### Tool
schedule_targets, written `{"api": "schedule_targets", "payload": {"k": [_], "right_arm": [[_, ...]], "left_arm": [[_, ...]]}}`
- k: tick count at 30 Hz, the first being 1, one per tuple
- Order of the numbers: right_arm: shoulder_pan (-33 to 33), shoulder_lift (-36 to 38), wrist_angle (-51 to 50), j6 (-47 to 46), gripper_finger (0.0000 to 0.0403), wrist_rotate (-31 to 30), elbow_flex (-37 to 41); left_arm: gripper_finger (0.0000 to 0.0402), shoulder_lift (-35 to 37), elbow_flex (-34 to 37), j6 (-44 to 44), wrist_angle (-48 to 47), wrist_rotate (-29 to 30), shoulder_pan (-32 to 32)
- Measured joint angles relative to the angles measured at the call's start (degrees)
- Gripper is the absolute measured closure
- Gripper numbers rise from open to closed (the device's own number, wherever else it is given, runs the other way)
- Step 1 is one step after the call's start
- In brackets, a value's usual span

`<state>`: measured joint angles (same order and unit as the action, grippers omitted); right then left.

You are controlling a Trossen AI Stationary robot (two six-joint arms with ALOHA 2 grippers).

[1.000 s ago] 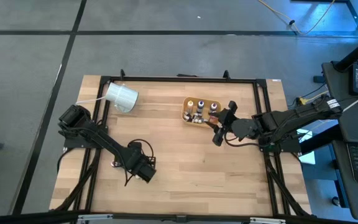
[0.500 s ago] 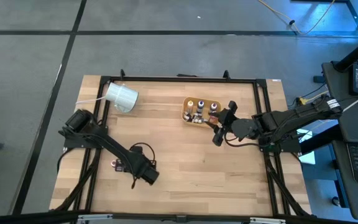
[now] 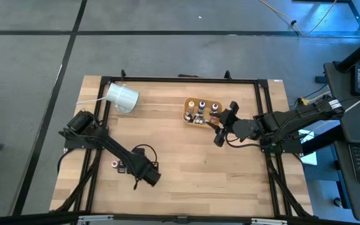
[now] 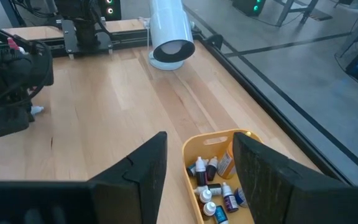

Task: Pick & Place food coloring
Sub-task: Put the small green food coloring bottle into the yellow bin

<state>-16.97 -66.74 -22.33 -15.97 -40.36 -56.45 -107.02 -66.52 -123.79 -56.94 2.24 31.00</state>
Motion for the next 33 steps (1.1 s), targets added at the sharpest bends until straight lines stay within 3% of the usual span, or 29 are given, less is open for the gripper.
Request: {"api": "schedule_targets", "payload": {"k": [8, 20, 23, 25, 29, 33], "right_arm": [[0.00, 0.00, -0.33, 0.07, 0.0219, 0.00, 0.00], [0.00, 0.00, -0.28, 0.07, 0.0219, 0.00, 0.00], [0.00, 0.00, -0.26, -0.31, 0.0219, 0.07, 0.00], [0.00, 0.00, -0.09, -0.42, 0.0219, 0.74, 0.00], [0.00, 0.00, 1.69, 4.11, 0.0219, 8.67, 0.00], [-0.07, 0.00, 5.73, 10.49, 0.0219, 18.77, 0.00]], "left_arm": [[0.0259, 0.35, 3.19, 1.53, 5.50, 0.99, 0.02], [0.0330, 0.16, 3.25, 16.92, 5.82, 3.97, -0.20], [0.0331, 0.74, 2.63, 21.66, 5.79, 6.65, -0.20], [0.0329, 1.12, 1.98, 24.81, 6.05, 12.44, -0.40], [0.0327, 5.11, -0.20, 32.91, 9.38, 21.94, -0.81], [0.0329, 9.55, -0.16, 51.85, 22.81, 26.31, -2.24]]}}
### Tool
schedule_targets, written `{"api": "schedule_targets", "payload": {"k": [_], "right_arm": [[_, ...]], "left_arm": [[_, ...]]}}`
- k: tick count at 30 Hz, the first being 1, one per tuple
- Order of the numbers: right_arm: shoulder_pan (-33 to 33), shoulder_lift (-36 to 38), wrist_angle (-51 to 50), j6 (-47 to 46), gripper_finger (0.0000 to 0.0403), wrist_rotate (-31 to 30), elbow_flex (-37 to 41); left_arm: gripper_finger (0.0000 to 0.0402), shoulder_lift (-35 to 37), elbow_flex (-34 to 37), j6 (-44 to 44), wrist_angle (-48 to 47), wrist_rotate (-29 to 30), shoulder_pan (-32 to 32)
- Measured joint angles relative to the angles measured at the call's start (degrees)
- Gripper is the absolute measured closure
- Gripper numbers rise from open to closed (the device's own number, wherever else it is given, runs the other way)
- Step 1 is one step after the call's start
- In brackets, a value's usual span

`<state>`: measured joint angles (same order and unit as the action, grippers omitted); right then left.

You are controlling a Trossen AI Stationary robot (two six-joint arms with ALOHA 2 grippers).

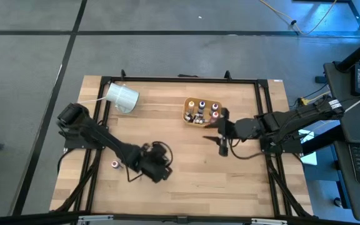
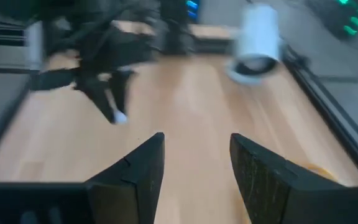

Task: Pick & Place food coloring
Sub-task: Put the small green food coloring bottle into the yellow bin

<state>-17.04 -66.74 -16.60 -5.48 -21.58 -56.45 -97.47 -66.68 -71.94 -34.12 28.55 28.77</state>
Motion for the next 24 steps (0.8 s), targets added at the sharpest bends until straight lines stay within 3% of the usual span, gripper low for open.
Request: {"api": "schedule_targets", "payload": {"k": [3, 8, 14, 24], "right_arm": [[-0.17, 0.00, 3.18, 2.88, 0.0219, 4.95, 0.00], [-1.16, 0.00, 4.76, 7.56, 0.0219, 11.42, 0.00], [-2.68, 0.00, 4.87, 9.01, 0.0219, 21.05, 0.00], [-3.46, -4.12, 7.11, 9.22, 0.0219, 21.70, 0.00]], "left_arm": [[0.0323, 2.58, -0.06, 15.48, 12.76, -1.83, -1.73], [0.0321, 4.35, -0.20, 31.18, 30.13, -13.70, -6.28], [0.0324, 4.33, -0.19, 31.49, 36.21, -30.05, -11.63], [0.0319, 4.30, -0.17, 31.77, 38.42, -38.56, -15.95]]}}
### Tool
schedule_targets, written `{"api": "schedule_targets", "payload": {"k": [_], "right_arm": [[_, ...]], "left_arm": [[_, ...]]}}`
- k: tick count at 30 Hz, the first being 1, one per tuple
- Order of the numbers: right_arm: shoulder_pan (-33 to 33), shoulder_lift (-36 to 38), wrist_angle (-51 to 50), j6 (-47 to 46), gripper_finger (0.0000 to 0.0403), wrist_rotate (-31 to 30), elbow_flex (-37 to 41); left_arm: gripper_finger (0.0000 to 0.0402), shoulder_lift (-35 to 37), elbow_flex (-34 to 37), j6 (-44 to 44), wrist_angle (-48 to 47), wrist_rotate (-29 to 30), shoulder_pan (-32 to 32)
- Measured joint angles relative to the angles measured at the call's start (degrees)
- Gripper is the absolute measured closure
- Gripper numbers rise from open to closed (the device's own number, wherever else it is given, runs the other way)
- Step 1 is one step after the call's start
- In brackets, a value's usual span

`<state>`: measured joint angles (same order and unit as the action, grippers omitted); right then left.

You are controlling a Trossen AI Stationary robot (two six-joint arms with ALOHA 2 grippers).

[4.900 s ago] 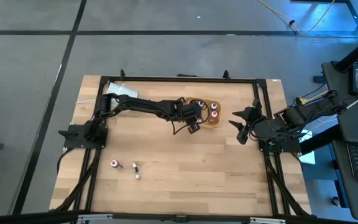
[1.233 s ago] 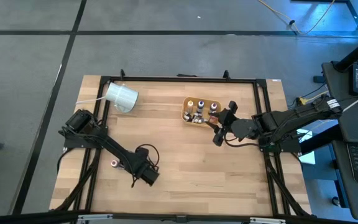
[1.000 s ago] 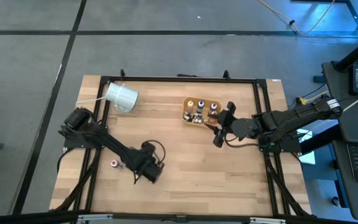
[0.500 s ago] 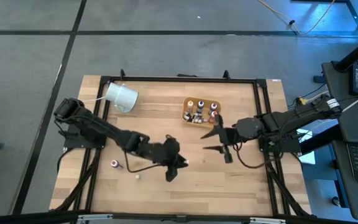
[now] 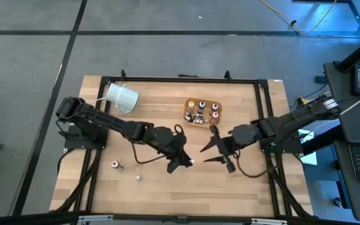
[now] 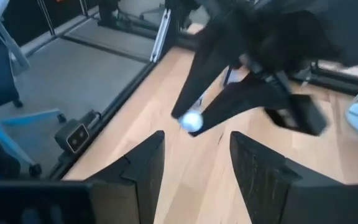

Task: Pick & Place food coloring
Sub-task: Put the small green food coloring bottle into the yellow bin

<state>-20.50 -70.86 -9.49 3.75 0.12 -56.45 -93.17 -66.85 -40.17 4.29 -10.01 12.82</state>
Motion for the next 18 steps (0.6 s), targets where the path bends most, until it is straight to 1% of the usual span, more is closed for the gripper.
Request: {"api": "schedule_targets", "payload": {"k": [3, 11, 13, 18], "right_arm": [[0.01, -2.20, 1.07, 1.14, 0.0219, 0.00, 0.00], [0.43, -4.58, 5.99, 3.90, 0.0219, 1.75, 0.00], [0.75, -5.11, 6.98, 4.62, 0.0219, 2.82, -0.03], [2.23, -7.33, 10.67, 5.63, 0.0219, 6.39, -0.02]], "left_arm": [[0.0320, 0.01, 0.00, 0.87, 2.18, -2.55, -0.46], [0.0317, 0.04, 0.00, 0.58, 1.91, -3.97, -1.09], [0.0317, 0.04, 0.00, 0.53, 1.97, -5.10, -1.09], [0.0316, 0.04, 0.00, 0.51, 2.21, -5.17, -1.15]]}}
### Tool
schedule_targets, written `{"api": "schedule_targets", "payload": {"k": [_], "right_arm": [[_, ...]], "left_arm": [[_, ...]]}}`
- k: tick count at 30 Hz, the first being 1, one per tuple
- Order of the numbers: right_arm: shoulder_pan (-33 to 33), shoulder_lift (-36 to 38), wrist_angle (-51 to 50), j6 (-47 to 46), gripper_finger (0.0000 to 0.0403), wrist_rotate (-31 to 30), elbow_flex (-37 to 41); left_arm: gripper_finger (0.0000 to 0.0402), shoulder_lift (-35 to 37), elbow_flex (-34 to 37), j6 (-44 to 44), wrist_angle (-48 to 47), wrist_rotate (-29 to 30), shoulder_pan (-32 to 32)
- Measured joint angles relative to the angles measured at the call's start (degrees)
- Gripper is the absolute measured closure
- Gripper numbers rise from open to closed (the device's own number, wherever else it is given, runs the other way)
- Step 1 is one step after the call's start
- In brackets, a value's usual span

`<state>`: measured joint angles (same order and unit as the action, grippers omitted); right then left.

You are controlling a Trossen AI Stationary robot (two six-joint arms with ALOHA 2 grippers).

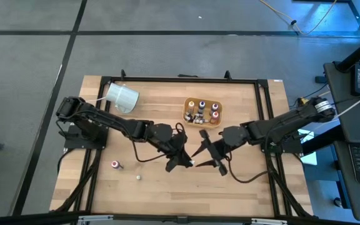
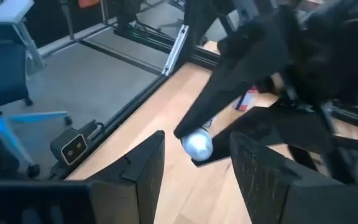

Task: Pick & Place food coloring
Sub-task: Put the small green food coloring bottle into the yellow bin

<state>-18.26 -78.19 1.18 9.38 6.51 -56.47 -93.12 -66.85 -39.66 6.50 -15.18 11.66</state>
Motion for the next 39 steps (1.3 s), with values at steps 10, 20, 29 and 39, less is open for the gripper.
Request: {"api": "schedule_targets", "payload": {"k": [10, 20, 29, 39], "right_arm": [[1.77, -2.43, 2.58, -1.85, 0.0219, 5.64, 0.00], [1.75, -2.36, 3.05, -1.64, 0.0244, 5.66, -0.07], [1.77, -2.34, 2.79, -1.44, 0.0330, 5.60, -0.11], [1.77, -2.34, 2.57, -1.44, 0.0332, 4.75, -0.09]], "left_arm": [[0.0316, -0.02, 0.00, 0.52, 0.02, -0.06, -0.39], [0.0316, -0.04, 0.07, 2.45, 2.51, -1.72, -2.04], [0.0316, -0.04, 0.07, 2.04, 2.62, -3.19, -2.34], [0.0316, -0.04, 0.07, 2.94, 2.58, -3.15, -2.34]]}}
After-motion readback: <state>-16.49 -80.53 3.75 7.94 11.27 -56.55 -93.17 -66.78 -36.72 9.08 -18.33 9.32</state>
